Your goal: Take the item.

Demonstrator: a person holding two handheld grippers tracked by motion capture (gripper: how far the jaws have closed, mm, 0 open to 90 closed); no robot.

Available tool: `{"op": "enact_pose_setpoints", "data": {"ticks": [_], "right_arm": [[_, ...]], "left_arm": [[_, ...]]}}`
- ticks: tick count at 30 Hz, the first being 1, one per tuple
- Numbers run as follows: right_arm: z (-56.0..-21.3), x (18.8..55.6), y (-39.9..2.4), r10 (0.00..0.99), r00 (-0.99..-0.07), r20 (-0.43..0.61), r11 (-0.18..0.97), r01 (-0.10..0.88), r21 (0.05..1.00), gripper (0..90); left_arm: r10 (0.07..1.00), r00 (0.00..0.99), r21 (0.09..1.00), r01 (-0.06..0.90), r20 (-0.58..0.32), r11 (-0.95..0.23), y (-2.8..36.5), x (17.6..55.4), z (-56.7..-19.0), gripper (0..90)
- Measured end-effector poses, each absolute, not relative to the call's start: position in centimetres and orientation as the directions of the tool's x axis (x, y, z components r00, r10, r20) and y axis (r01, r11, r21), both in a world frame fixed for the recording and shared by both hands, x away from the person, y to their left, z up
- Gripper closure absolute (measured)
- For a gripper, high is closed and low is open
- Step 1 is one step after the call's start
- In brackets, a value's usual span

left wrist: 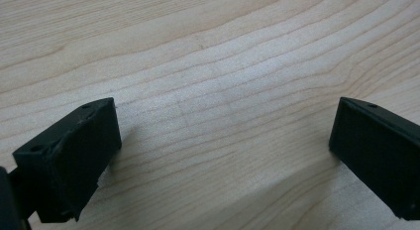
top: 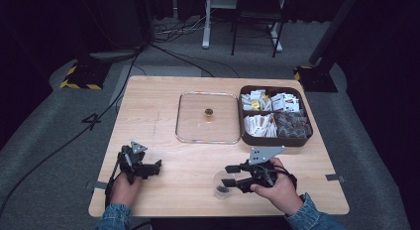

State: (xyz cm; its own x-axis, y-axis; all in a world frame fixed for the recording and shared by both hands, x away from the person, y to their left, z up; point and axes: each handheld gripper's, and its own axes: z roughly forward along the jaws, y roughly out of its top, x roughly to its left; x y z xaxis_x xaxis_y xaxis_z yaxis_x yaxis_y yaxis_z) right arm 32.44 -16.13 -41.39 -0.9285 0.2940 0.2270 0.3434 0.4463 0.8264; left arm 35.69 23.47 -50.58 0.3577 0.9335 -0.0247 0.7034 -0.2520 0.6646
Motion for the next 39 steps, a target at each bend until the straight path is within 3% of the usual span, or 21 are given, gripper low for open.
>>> {"op": "enact_pose_setpoints", "data": {"ticks": [9,24,39], "right_arm": [[-39.7,33.0,-17.6,0.352,-0.921,0.169,0.432,0.32,0.843,34.8],[-37.8,33.5,-23.3,0.5,-0.86,0.101,0.421,0.344,0.84,27.9],[-39.3,35.5,-28.3,0.643,-0.762,0.077,0.39,0.413,0.823,24.3]], "left_arm": [[0.936,0.351,0.662,0.707,-0.025,-0.247,23.4,35.6,-50.6,0.0],[0.937,0.349,0.663,0.707,-0.024,-0.247,23.4,35.5,-50.6,0.0],[0.935,0.355,0.665,0.704,-0.026,-0.249,23.4,35.7,-50.6,0.0]]}}
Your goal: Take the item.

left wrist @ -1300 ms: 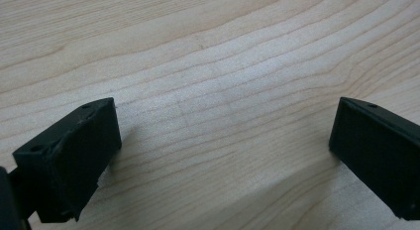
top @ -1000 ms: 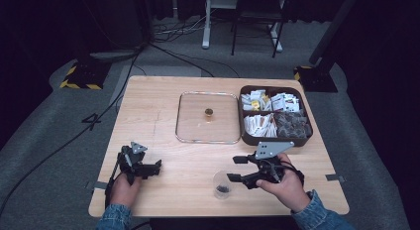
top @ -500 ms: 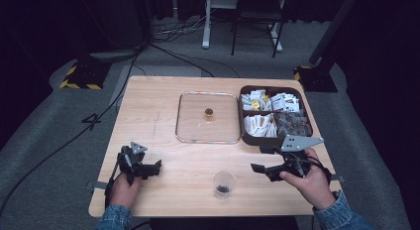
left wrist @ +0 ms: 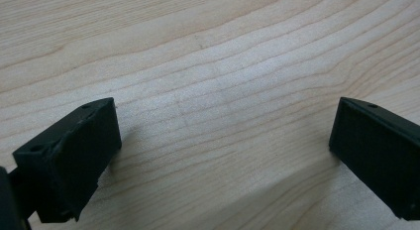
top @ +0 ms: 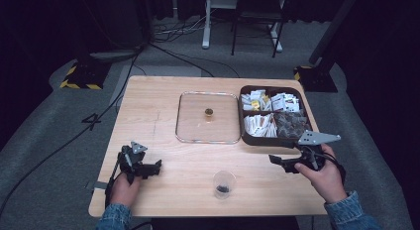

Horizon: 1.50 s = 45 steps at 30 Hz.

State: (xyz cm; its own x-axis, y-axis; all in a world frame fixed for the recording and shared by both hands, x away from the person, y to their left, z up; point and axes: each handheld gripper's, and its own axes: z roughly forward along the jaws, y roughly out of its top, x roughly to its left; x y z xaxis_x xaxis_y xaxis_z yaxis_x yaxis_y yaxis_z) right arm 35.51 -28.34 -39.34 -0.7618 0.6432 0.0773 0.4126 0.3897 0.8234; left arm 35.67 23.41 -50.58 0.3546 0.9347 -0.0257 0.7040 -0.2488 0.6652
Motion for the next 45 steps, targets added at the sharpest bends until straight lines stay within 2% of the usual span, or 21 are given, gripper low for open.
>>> {"op": "enact_pose_setpoints", "data": {"ticks": [9,14,24,39,45], "right_arm": [[-41.4,37.2,-31.5,0.704,-0.705,0.081,0.38,0.47,0.796,22.3],[-42.8,37.8,-32.9,0.72,-0.689,0.084,0.385,0.496,0.778,18.1],[-46.0,38.8,-34.9,0.77,-0.631,0.092,0.359,0.548,0.756,17.7],[-50.1,38.6,-35.0,0.784,-0.616,0.082,0.37,0.57,0.734,16.9],[-50.3,38.3,-34.7,0.781,-0.624,0.023,0.406,0.536,0.74,15.9]], "left_arm": [[0.935,0.355,0.665,0.704,-0.026,-0.249,23.4,35.7,-50.6,0.0],[0.935,0.354,0.665,0.705,-0.025,-0.249,23.4,35.7,-50.6,0.0],[0.935,0.355,0.665,0.704,-0.026,-0.249,23.4,35.7,-50.6,0.0],[0.935,0.355,0.665,0.704,-0.026,-0.249,23.4,35.7,-50.6,0.0],[0.935,0.354,0.665,0.705,-0.026,-0.249,23.4,35.7,-50.6,0.0]]}}
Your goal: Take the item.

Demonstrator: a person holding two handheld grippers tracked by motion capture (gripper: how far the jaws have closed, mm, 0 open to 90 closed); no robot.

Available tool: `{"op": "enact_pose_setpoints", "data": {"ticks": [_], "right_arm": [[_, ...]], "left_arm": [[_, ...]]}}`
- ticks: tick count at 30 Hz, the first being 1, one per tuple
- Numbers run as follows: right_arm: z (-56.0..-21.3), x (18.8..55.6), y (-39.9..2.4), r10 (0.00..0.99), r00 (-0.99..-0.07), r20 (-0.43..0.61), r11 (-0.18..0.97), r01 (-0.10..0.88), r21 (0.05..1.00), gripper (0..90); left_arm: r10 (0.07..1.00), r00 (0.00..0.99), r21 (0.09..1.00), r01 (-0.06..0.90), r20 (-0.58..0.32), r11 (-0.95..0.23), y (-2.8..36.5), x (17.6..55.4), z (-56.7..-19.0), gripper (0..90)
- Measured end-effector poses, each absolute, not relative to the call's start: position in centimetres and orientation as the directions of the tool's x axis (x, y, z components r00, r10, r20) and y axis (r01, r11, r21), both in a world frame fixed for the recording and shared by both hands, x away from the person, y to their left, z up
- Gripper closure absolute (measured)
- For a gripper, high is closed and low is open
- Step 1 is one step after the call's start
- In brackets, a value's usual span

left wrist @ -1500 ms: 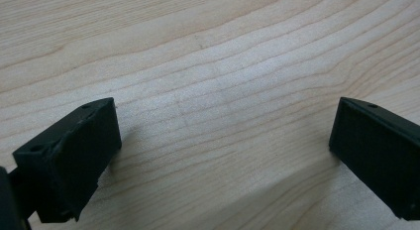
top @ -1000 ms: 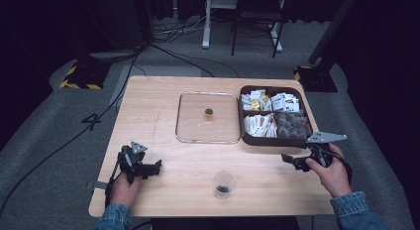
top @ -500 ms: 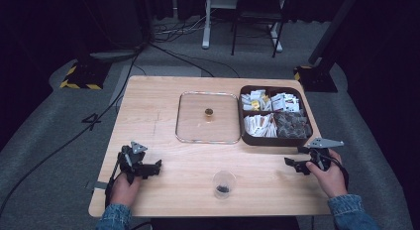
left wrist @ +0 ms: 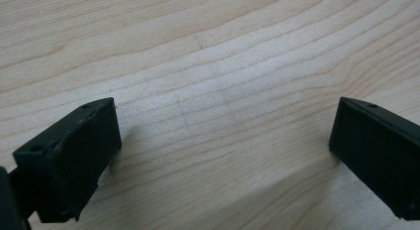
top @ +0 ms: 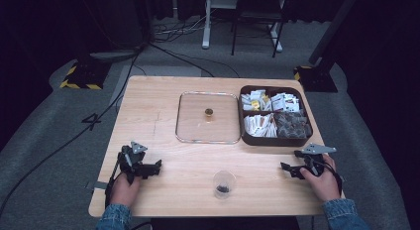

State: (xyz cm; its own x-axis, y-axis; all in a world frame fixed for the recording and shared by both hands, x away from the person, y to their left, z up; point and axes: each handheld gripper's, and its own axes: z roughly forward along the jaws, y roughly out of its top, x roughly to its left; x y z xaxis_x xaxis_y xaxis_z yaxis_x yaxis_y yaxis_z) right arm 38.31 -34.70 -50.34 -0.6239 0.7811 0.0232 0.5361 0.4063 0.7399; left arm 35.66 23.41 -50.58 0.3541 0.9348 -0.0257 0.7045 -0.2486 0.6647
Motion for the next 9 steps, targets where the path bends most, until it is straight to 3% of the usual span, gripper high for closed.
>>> {"op": "enact_pose_setpoints", "data": {"ticks": [9], "right_arm": [[-50.41,38.22,-34.32,0.782,-0.623,-0.007,0.428,0.53,0.732,12.8]], "left_arm": [[0.935,0.355,0.665,0.704,-0.026,-0.249,23.41,35.66,-50.58,0.0]]}}
